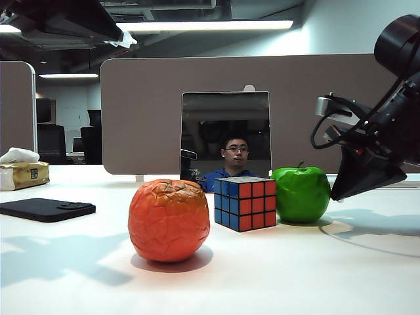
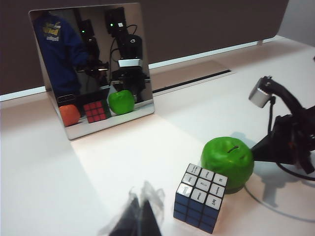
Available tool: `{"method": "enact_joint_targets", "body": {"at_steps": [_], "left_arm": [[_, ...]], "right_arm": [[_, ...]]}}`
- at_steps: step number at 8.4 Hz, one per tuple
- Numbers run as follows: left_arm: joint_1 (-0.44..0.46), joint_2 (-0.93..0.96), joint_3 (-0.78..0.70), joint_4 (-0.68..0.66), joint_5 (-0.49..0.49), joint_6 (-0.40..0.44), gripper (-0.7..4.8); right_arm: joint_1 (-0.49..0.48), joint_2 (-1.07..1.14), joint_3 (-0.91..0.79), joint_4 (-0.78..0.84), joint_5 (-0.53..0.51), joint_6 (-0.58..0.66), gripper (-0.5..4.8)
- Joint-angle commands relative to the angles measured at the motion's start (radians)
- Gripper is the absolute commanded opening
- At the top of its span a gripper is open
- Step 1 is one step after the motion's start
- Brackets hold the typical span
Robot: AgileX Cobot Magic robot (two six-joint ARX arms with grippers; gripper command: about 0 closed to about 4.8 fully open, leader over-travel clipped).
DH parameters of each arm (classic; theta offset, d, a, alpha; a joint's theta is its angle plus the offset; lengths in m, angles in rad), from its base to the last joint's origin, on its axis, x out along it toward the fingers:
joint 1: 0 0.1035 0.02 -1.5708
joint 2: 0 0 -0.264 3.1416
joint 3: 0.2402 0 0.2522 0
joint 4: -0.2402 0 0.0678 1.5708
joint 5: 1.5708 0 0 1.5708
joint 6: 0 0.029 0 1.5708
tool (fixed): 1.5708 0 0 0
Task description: Move all the fruits on the tabletop near the face of the Rubik's cube that has the color most similar to each fruit.
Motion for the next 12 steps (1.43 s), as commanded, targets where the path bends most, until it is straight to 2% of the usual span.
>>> {"method": "enact_joint_targets", "body": {"at_steps": [1,2,5,8,9,10,11,12], "left_arm": [[-0.005,0.046,0.003,0.066,-0.027,-0.002,-0.05],[-0.008,0.053,0.003,0.084,-0.029,-0.003,-0.05],[-0.008,0.056,0.003,0.092,-0.036,-0.029,-0.05],[-0.008,0.056,0.003,0.090,-0.036,-0.029,-0.05],[-0.008,0.056,0.003,0.090,-0.036,-0.029,-0.05],[-0.008,0.057,0.003,0.088,-0.037,-0.028,-0.05],[-0.008,0.057,0.003,0.052,-0.036,-0.025,-0.05],[-0.008,0.057,0.003,-0.076,0.002,-0.018,-0.05]], "right_arm": [[0.001,-0.003,0.004,0.016,-0.011,0.001,-0.01],[0.001,-0.003,0.004,0.015,-0.048,0.001,-0.01],[0.032,0.022,0.005,0.022,-0.074,0.001,-0.01],[0.051,0.045,0.005,0.024,-0.064,0.000,-0.01],[0.050,0.043,0.017,0.028,0.001,0.000,-0.01],[0.050,0.032,0.079,-0.045,0.006,-0.007,-0.01],[0.050,0.012,0.120,-0.119,0.078,-0.012,-0.01],[0.049,-0.040,0.150,-0.190,0.161,-0.042,-0.01]]}}
